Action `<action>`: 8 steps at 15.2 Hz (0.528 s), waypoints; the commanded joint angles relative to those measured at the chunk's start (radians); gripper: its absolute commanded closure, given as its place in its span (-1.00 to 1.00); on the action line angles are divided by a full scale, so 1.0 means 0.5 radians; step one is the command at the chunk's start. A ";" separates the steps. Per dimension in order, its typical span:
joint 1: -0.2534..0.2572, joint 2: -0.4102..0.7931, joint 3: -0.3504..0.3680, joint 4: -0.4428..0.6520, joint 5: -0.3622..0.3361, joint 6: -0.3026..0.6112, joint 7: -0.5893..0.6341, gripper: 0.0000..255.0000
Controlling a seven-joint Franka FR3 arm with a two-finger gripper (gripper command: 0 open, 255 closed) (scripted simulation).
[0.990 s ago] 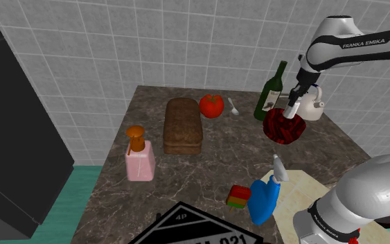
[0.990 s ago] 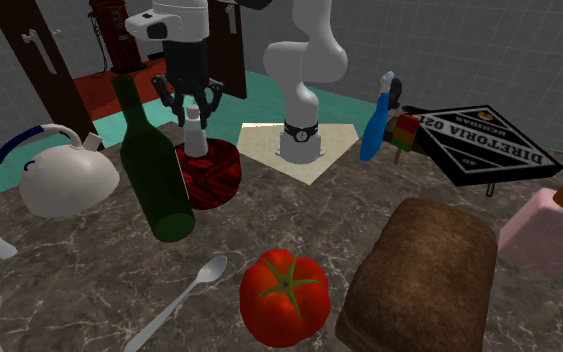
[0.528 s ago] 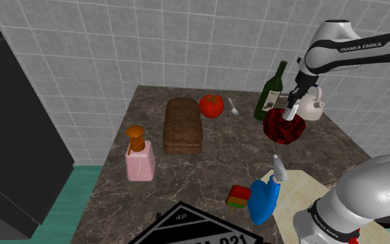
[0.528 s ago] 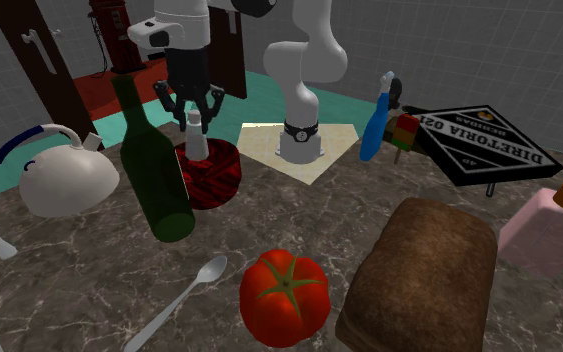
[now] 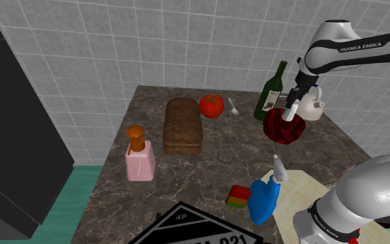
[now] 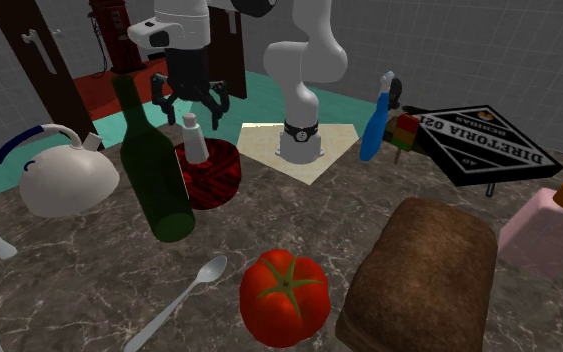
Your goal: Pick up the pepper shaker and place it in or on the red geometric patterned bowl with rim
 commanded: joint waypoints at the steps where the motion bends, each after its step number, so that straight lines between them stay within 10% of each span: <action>1: 0.003 -0.028 0.014 0.046 0.007 -0.074 0.000 -1.00; 8: 0.012 -0.086 0.051 0.186 0.028 -0.274 -0.003 -1.00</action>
